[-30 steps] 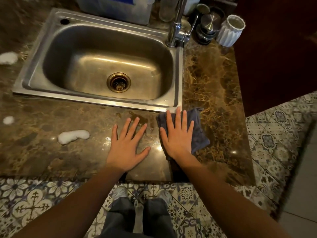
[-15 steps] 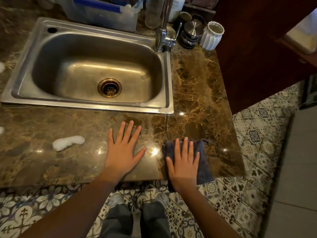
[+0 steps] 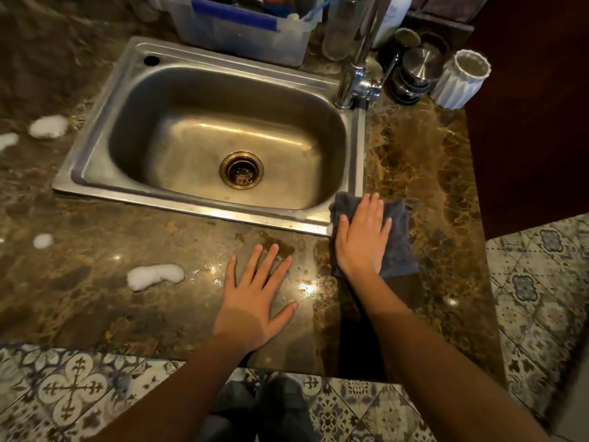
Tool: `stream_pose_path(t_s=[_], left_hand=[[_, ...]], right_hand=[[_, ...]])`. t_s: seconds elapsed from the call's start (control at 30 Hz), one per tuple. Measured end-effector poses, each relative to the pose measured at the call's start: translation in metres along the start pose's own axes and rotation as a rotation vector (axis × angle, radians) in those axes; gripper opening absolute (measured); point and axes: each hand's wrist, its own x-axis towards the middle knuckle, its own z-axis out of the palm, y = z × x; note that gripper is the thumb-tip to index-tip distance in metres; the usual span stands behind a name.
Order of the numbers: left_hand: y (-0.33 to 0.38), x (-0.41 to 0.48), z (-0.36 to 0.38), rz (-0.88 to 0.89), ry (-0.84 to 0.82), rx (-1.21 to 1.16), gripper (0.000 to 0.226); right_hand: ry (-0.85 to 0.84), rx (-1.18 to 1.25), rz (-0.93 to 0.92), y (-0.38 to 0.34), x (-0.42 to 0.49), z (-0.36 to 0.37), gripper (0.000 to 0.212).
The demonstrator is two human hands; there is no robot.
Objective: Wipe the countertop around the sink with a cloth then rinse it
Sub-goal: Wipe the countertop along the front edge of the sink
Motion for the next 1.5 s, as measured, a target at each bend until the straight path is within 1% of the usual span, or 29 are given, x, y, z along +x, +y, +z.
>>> stream_pose_path(t_s=[0.13, 0.3, 0.37, 0.43, 0.5, 0.53, 0.6, 0.67, 0.8, 0.97, 1.07, 1.13, 1.27, 1.5], left_hand=[[0.0, 0.001, -0.001, -0.007, 0.002, 0.014, 0.064], [0.0, 0.001, -0.001, -0.014, -0.002, -0.022, 0.061], [0.001, 0.0, -0.002, -0.036, 0.013, -0.06, 0.061], [0.002, -0.001, -0.003, -0.078, 0.026, -0.096, 0.061], [0.003, -0.003, -0.003, -0.105, 0.035, -0.102, 0.061], [0.003, -0.004, -0.003, -0.112, 0.038, -0.092, 0.061], [0.003, -0.004, -0.003, -0.115, 0.04, -0.052, 0.06], [0.004, -0.003, -0.002, -0.118, 0.031, -0.002, 0.058], [0.003, -0.001, 0.0, -0.109, 0.012, 0.034, 0.057], [0.003, 0.001, 0.0, -0.111, 0.021, 0.013, 0.057], [0.003, -0.001, 0.0, -0.095, 0.049, -0.001, 0.056], [0.002, -0.001, 0.0, -0.078, 0.057, 0.001, 0.056], [0.002, -0.001, -0.001, -0.089, 0.036, 0.014, 0.057], [0.002, 0.001, -0.003, -0.1, -0.009, -0.024, 0.058]], right_hand=[[-0.068, -0.111, -0.218, 0.004, -0.022, 0.0, 0.06], [-0.156, -0.136, -0.472, 0.007, -0.092, 0.003, 0.061], [-0.194, -0.138, -0.533, 0.019, -0.124, 0.004, 0.061], [-0.195, -0.147, -0.567, 0.035, -0.149, 0.004, 0.061], [-0.177, -0.181, -0.547, 0.054, -0.162, 0.001, 0.064], [-0.167, -0.185, -0.507, 0.063, -0.165, -0.001, 0.068], [-0.151, -0.142, -0.383, 0.077, -0.161, -0.006, 0.076], [-0.151, -0.092, -0.268, 0.083, -0.15, -0.011, 0.079], [-0.105, -0.084, -0.159, 0.082, -0.104, -0.013, 0.077], [-0.02, -0.056, 0.003, 0.063, -0.029, -0.008, 0.078], [-0.007, -0.044, 0.054, 0.046, 0.005, -0.003, 0.07], [-0.007, -0.051, 0.056, 0.039, 0.015, -0.002, 0.066], [-0.006, -0.07, -0.02, 0.035, 0.004, -0.002, 0.068], [-0.07, -0.105, -0.202, 0.015, -0.086, 0.003, 0.073]])
